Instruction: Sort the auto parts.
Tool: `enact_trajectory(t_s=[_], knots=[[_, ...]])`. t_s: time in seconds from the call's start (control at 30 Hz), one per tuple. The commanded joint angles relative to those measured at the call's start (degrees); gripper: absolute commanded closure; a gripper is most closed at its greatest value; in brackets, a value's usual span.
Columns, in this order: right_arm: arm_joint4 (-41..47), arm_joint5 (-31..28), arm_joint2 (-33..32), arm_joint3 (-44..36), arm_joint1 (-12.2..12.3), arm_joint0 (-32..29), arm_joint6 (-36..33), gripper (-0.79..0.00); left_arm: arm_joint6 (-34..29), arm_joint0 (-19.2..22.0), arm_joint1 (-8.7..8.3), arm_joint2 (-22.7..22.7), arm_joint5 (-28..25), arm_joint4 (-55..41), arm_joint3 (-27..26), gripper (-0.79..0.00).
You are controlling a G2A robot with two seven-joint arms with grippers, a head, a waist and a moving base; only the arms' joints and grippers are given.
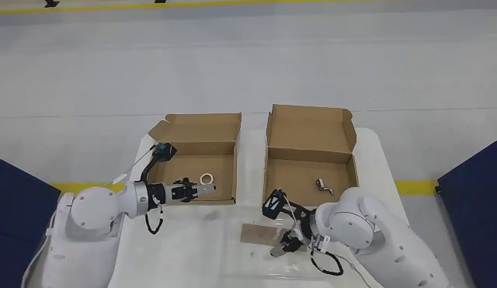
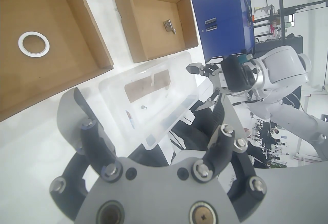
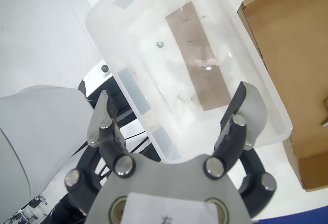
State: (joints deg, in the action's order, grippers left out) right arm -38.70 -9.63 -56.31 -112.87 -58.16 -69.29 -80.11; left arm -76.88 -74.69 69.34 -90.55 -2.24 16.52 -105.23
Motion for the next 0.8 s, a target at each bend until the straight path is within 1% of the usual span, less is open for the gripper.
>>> enact_trajectory(t_s=[0.0, 0.27, 0.5, 0.77], knots=[[-0.9, 0.7, 2.1, 1.2, -0.4, 1.3, 0.3, -0.785, 0.0, 0.0, 0.0, 0.0, 0.0, 0.0, 0.0, -0.785], [-3.3, 2.9, 9.4, 6.4, -2.3, 6.0, 1.5, -0.785, 0.0, 0.0, 0.0, 0.0, 0.0, 0.0, 0.0, -0.785], [-4.1, 3.5, 14.9, 9.8, -4.0, 9.8, 1.3, -0.785, 0.0, 0.0, 0.0, 0.0, 0.0, 0.0, 0.0, -0.785], [-4.1, 3.5, 14.9, 9.8, -4.0, 9.8, 1.3, -0.785, 0.0, 0.0, 0.0, 0.0, 0.0, 0.0, 0.0, -0.785]])
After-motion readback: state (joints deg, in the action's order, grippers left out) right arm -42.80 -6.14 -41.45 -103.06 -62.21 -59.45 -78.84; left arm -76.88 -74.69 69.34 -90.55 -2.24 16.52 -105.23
